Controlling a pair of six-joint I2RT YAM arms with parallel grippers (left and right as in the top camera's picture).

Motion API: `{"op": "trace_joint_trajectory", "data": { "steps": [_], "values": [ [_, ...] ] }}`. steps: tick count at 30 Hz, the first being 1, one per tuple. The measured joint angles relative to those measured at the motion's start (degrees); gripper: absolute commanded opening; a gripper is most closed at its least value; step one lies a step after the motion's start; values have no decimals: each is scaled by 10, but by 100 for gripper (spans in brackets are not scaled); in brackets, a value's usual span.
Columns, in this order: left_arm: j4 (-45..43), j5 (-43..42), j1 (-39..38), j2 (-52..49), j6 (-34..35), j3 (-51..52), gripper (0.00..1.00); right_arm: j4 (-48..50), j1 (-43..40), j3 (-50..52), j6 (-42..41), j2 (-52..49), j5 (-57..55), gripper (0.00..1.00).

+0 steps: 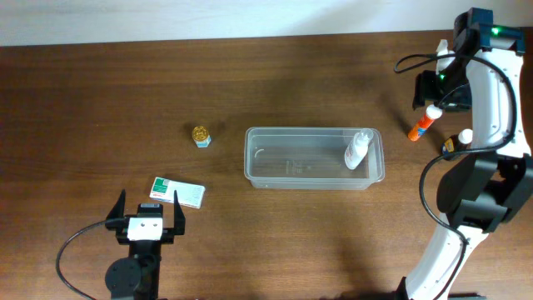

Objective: Pack container
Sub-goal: 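Move the right gripper down onto the orange-and-white tube and grasp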

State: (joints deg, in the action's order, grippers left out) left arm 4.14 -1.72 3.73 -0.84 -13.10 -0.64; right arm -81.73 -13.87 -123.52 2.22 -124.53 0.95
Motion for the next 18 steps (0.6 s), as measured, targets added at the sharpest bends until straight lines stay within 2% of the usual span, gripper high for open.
{"op": "trace_joint_trajectory", "data": {
  "steps": [18],
  "values": [
    [0,0,0,0,0,0,100,5,-17,0,2,-38,-1,64]
  ]
}}
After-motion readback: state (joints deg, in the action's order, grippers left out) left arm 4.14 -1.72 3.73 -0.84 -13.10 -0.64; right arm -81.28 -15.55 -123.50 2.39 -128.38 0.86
